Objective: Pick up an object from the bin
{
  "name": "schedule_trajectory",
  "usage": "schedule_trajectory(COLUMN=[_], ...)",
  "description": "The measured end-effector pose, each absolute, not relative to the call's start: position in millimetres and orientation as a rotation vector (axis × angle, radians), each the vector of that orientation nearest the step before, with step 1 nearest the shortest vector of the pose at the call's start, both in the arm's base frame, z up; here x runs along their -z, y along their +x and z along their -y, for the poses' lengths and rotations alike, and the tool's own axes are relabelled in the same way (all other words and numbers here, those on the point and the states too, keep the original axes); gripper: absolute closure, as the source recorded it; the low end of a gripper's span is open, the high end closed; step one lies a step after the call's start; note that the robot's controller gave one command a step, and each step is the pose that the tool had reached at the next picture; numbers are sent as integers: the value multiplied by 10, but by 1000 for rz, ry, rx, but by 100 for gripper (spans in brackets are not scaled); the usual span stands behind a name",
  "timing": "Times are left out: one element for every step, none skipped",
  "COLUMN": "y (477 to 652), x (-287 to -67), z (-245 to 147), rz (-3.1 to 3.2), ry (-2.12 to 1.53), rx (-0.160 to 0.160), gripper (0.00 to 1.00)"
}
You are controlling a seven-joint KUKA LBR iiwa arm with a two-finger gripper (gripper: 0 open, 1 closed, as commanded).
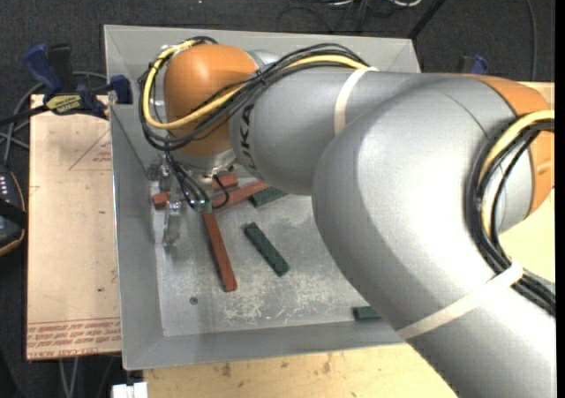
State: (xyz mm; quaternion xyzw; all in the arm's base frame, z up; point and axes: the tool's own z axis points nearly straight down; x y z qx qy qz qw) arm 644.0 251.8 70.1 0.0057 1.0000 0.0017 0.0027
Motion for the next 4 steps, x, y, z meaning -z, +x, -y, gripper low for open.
schedule_trajectory(y=[6437,6434,6435,6449], x=[-710,-705,-706,-3017], z=[-2517,-2515,-2515,-2419], rz=[-3137,-3138,-3138,-3124], ry=[18,19,19,-166], rx=[-5,-4,-4,-6], gripper=[100,0,100,100])
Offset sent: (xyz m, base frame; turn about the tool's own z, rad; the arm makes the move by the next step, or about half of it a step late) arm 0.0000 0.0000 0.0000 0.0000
